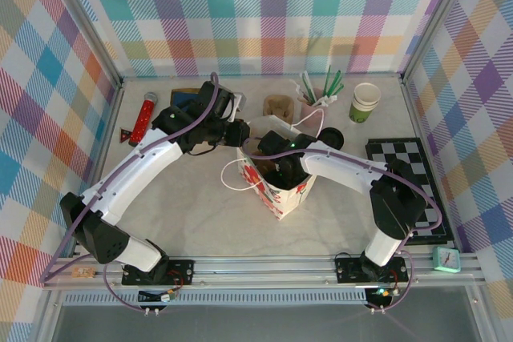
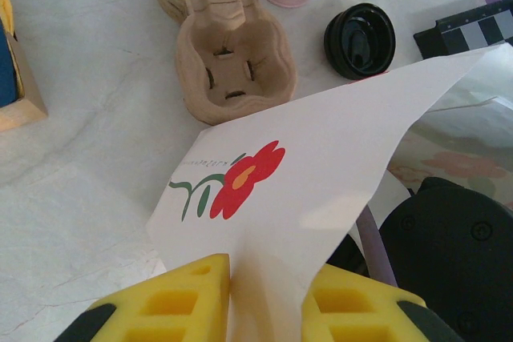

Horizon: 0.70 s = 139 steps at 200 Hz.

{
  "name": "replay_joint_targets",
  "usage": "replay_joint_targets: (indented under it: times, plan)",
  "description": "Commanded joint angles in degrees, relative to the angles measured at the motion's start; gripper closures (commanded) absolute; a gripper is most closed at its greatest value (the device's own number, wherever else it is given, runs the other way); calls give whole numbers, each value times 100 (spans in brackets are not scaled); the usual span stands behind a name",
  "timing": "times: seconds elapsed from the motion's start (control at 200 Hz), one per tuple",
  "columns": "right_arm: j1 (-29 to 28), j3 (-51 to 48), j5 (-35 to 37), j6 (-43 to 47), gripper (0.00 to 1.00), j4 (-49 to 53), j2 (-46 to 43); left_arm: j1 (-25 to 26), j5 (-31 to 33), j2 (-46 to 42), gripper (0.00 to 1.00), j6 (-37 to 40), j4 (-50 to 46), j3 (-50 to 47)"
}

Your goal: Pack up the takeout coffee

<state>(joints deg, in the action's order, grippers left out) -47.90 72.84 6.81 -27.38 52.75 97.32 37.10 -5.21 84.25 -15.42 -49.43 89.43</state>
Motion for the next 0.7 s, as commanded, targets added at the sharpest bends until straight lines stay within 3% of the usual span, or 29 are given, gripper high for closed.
replay_joint_targets:
  times: [0.0,0.69]
  plan:
    - [44,-133,56,75,73,-63,147,78,-182,-266,77,-46,91,4]
    - [44,-264,119,22,73,-230,199,95,-168,-295,77,-62,118,-31]
